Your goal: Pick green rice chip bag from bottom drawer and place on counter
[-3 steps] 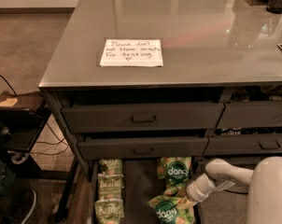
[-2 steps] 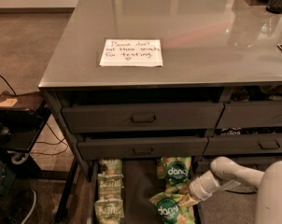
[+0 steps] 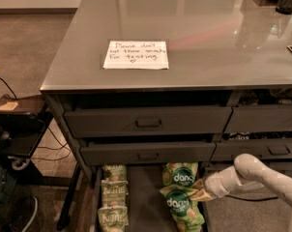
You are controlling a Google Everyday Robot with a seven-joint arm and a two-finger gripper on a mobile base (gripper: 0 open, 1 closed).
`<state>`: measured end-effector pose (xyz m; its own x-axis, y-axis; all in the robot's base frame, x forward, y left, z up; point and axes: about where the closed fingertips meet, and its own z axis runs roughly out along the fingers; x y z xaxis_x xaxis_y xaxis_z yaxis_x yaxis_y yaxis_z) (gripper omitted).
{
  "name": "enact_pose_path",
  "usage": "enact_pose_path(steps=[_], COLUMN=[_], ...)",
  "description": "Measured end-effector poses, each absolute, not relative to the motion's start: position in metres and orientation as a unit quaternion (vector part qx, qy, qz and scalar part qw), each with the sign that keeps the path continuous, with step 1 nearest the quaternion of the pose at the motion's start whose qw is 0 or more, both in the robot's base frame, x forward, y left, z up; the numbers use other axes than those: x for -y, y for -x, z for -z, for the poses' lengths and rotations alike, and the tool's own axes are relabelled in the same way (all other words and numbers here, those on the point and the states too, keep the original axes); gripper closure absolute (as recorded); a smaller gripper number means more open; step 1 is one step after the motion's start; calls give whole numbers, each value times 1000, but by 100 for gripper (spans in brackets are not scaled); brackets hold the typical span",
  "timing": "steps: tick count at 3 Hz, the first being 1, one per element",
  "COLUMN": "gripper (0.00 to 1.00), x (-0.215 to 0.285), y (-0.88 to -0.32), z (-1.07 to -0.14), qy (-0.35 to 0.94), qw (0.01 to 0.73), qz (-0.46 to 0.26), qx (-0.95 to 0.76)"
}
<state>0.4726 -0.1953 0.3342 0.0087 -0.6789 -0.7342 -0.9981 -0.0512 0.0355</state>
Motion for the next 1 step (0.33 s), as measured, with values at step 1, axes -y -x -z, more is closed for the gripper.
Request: enact_pose_path(steps=[1], gripper=[100], x=[198], y=[-492], z=[-385], qy=[650], qw=[288], qz=[-289], qx=[-642])
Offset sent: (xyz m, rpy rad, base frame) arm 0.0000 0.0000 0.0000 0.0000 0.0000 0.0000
